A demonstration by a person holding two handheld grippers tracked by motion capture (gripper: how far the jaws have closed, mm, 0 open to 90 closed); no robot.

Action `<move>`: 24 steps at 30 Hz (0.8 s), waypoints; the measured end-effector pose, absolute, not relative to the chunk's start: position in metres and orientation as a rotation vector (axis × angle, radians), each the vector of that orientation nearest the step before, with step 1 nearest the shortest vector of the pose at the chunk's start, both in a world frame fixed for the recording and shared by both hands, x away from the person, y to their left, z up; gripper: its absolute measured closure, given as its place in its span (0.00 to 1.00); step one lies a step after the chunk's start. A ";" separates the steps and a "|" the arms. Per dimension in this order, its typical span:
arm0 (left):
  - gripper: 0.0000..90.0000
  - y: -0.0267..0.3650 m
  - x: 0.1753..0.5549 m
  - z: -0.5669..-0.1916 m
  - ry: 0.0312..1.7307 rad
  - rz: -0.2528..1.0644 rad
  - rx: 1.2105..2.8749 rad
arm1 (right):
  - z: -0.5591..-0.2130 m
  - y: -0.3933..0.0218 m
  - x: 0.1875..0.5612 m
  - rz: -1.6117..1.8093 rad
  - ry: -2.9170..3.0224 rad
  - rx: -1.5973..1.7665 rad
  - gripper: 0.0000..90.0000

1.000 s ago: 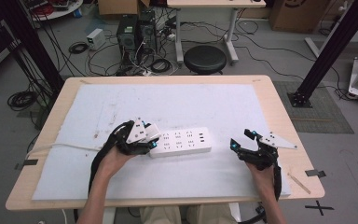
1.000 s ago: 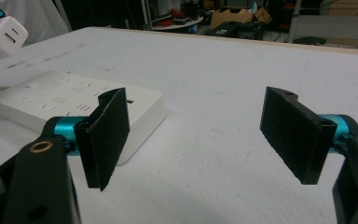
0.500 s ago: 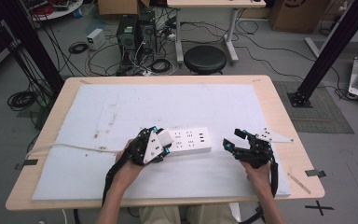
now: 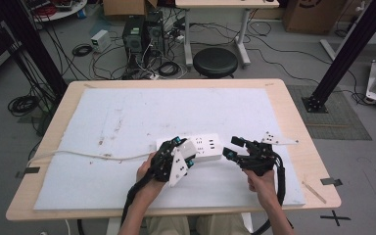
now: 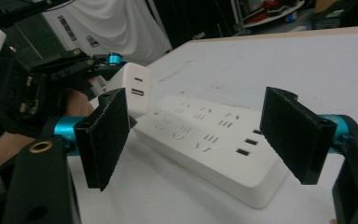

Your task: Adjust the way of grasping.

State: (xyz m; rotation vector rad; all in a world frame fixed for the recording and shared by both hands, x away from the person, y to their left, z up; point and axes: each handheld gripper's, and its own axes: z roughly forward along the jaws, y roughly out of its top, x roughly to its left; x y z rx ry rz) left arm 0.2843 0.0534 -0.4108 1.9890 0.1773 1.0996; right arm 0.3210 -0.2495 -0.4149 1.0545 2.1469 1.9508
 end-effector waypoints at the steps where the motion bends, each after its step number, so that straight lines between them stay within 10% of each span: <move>1: 0.47 0.052 0.283 -0.411 0.168 1.109 1.986 | -0.414 -0.248 0.321 1.958 2.156 1.053 0.27; 24: 0.47 0.023 0.266 -0.419 0.061 1.197 1.907 | -0.414 -0.215 0.327 2.110 2.295 1.021 0.27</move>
